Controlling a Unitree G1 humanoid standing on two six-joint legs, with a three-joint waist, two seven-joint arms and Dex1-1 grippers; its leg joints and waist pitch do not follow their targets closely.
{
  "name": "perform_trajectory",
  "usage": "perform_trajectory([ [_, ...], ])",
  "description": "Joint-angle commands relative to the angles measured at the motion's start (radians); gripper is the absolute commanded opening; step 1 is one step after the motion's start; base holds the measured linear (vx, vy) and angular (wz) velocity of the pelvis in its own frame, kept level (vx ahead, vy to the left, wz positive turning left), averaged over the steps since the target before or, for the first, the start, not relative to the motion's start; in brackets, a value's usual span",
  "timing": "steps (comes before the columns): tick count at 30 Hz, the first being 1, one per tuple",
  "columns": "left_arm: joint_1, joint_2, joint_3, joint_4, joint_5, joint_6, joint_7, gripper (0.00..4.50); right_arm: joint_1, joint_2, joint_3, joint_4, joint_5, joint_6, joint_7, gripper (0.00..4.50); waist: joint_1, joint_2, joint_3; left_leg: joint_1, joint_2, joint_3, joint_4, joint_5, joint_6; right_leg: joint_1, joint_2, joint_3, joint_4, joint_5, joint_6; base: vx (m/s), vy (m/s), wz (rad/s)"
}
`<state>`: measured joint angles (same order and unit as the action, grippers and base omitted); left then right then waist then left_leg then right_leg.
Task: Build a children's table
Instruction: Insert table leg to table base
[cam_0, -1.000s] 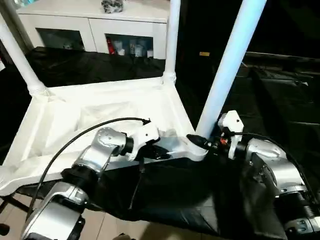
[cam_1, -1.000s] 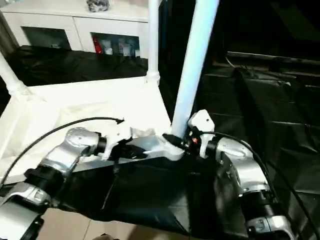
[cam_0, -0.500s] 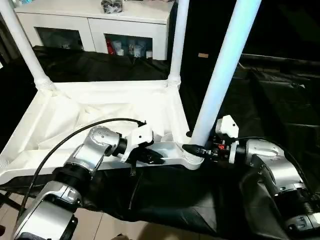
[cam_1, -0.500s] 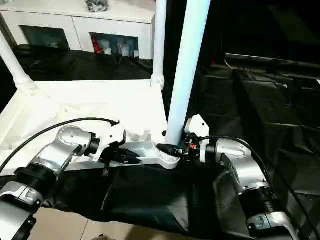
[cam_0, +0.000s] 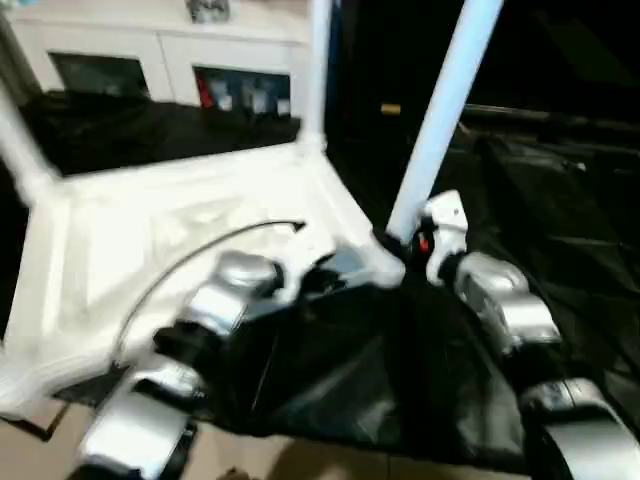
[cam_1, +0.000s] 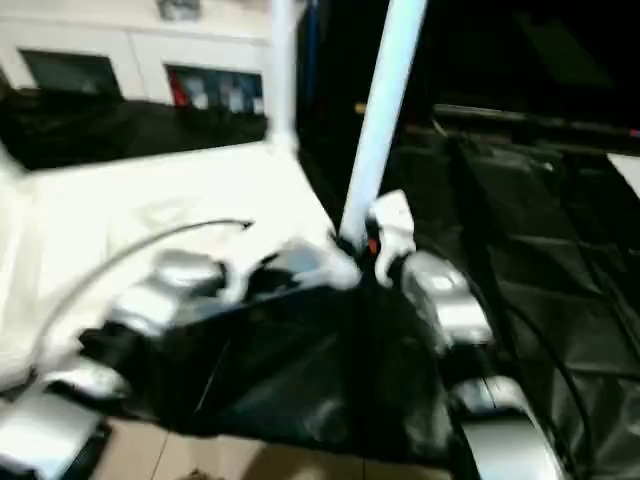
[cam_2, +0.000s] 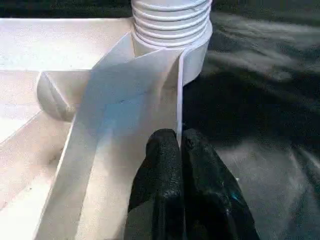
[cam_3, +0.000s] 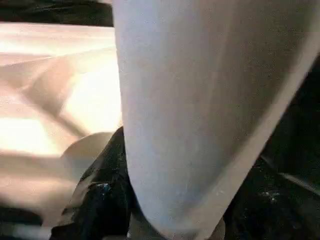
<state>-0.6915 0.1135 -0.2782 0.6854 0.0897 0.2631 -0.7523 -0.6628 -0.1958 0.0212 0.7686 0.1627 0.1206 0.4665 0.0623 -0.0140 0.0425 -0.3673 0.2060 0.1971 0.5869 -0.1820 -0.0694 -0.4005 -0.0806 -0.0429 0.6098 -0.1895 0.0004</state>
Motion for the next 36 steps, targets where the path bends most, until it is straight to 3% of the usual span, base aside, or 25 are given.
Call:
perform_trajectory([
  [1,-0.039,-0.036,0.016,-0.07,-0.026,-0.045,0.01,0.0,0.053,0.041,0.027,0.107,-0.009,0.088,-0.018,1.9,0.003,-0.002,-0.055,0.007,0.021,-0.014,-0.073,-0.23,0.007,0.04,-0.055,0.034,-0.082,-0.21,-0.207,0.0,0.0,0.0],
  [4,-0.039,-0.035,0.007,-0.057,-0.018,-0.052,0.012,0.0,0.044,0.06,0.021,0.115,-0.019,0.087,-0.029,1.9,0.002,0.0,-0.056,0.005,0.021,-0.014,-0.073,-0.209,0.017,0.043,-0.053,0.032,-0.076,-0.159,-0.219,0.0,0.0,0.0],
  [9,-0.034,-0.019,-0.005,-0.07,-0.009,-0.029,0.003,0.0,0.03,0.075,0.038,0.137,-0.048,0.074,-0.035,1.9,-0.002,0.004,-0.05,0.013,0.022,-0.015,-0.079,-0.289,-0.003,0.036,-0.054,0.034,-0.088,-0.262,-0.203,0.0,0.0,0.0],
  [14,-0.03,-0.007,-0.022,-0.076,0.01,-0.004,-0.003,0.0,0.002,0.083,0.014,0.167,-0.036,0.041,-0.031,1.9,-0.009,0.008,-0.049,0.013,0.024,-0.017,-0.082,-0.31,-0.012,0.033,-0.055,0.033,-0.09,-0.282,-0.199,0.0,0.0,0.0],
  [15,-0.03,-0.007,-0.022,-0.076,0.01,-0.004,-0.003,0.0,0.002,0.083,0.014,0.167,-0.036,0.041,-0.031,2.46,-0.011,0.008,-0.049,0.013,0.023,-0.018,-0.082,-0.321,-0.014,0.033,-0.054,0.033,-0.092,-0.291,-0.197,0.0,0.0,0.0],
  [21,-0.031,0.002,-0.029,-0.069,0.014,-0.008,-0.013,0.0,-0.011,0.076,-0.02,0.147,-0.005,0.034,0.014,2.86,-0.011,0.011,-0.053,0.012,0.024,-0.016,-0.08,-0.293,-0.006,0.036,-0.053,0.035,-0.084,-0.211,-0.221,0.0,0.0,0.0],
  [24,-0.031,0.008,-0.03,-0.068,0.013,-0.011,-0.021,0.0,-0.015,0.076,-0.031,0.133,0.009,0.032,0.049,3.05,-0.006,0.011,-0.057,0.01,0.024,-0.013,-0.075,-0.236,0.01,0.041,-0.052,0.034,-0.074,-0.113,-0.249,0.0,0.0,0.0],
  [32,-0.023,0.042,-0.034,-0.07,0.016,-0.045,-0.073,0.0,-0.006,0.047,-0.01,0.053,0.02,0.023,0.182,3.86,-0.004,0.011,-0.053,0.008,0.024,-0.012,-0.074,-0.225,0.027,0.045,-0.054,0.034,-0.074,-0.123,-0.257,0.0,0.0,0.0],
  [36,-0.013,0.07,-0.04,-0.075,0.007,-0.071,-0.134,0.0,0.019,0.014,0.016,0.003,0.008,0.021,0.257,3.86,-0.002,0.016,-0.054,0.008,0.024,-0.011,-0.072,-0.204,0.034,0.046,-0.054,0.034,-0.072,-0.103,-0.261,0.0,0.0,0.0],
])
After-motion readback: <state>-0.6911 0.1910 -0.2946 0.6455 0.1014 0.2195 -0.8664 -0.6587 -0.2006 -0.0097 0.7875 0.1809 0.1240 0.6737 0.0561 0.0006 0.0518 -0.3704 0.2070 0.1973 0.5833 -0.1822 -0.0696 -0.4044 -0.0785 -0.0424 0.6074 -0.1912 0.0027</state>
